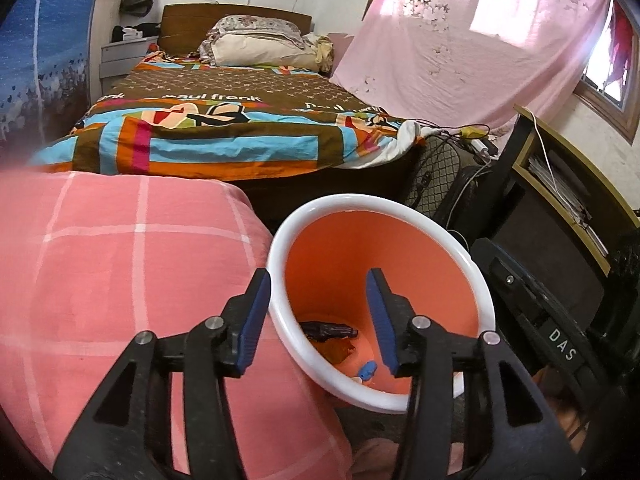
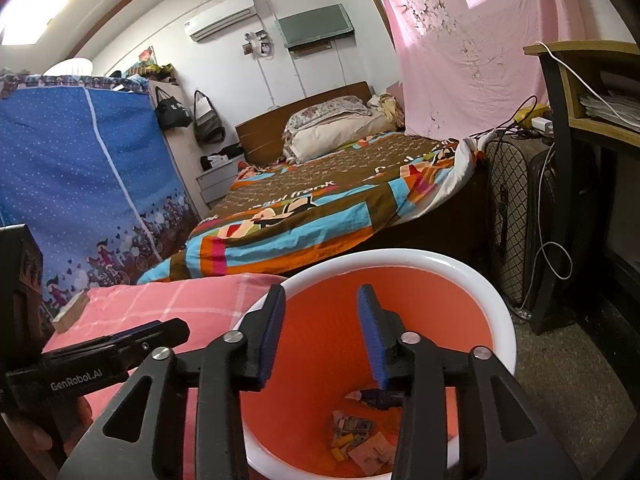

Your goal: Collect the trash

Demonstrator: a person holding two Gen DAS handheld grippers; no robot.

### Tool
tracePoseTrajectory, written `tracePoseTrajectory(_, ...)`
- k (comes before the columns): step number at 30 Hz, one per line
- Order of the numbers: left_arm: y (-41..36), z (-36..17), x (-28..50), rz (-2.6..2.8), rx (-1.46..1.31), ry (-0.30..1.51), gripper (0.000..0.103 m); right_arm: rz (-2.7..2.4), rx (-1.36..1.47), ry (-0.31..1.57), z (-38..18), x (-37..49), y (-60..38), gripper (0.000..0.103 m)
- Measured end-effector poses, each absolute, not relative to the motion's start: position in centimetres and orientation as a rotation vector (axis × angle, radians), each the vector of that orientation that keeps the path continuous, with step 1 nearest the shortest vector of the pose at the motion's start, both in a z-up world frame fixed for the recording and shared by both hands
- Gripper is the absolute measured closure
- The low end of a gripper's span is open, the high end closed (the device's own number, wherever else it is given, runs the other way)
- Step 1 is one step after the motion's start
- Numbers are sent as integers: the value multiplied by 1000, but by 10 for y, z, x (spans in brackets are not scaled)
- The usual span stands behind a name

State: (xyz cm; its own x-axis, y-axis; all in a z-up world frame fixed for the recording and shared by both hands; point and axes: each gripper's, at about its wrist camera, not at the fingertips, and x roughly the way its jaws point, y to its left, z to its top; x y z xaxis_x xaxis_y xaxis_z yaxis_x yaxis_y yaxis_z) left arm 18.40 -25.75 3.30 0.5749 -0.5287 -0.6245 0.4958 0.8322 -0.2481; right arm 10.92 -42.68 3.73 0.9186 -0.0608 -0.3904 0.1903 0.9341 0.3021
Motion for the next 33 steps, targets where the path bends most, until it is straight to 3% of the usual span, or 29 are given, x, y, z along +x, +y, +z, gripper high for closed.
tracePoseTrajectory(8, -233, 39, 182, -558, -60, 698, 36, -126, 332, 373, 42, 111, -417, 56)
tracePoseTrajectory(10, -228, 40, 182, -542, -61, 686, 32, -130, 326, 365, 44, 111, -415, 50)
tracePoseTrajectory(12, -222, 42, 182, -528, -66, 674, 28, -130, 326, 352, 45, 110, -413, 34)
tracePoseTrajectory(16, -211, 45, 181, -501, -77, 645, 20, -127, 320, 337, 48, 109, -410, 28)
tracePoseTrajectory(19, -203, 47, 178, -481, -79, 614, 11, -134, 313, 331, 48, 108, -406, 17)
tracePoseTrajectory(21, -198, 49, 175, -466, -78, 589, 0, -137, 315, 331, 48, 109, -405, 10)
tracePoseTrajectory(24, -190, 51, 171, -442, -87, 550, 0, -142, 317, 327, 48, 110, -404, 0)
tracePoseTrajectory(33, -170, 50, 169, -399, -86, 532, 0, -124, 306, 312, 47, 108, -393, 0)
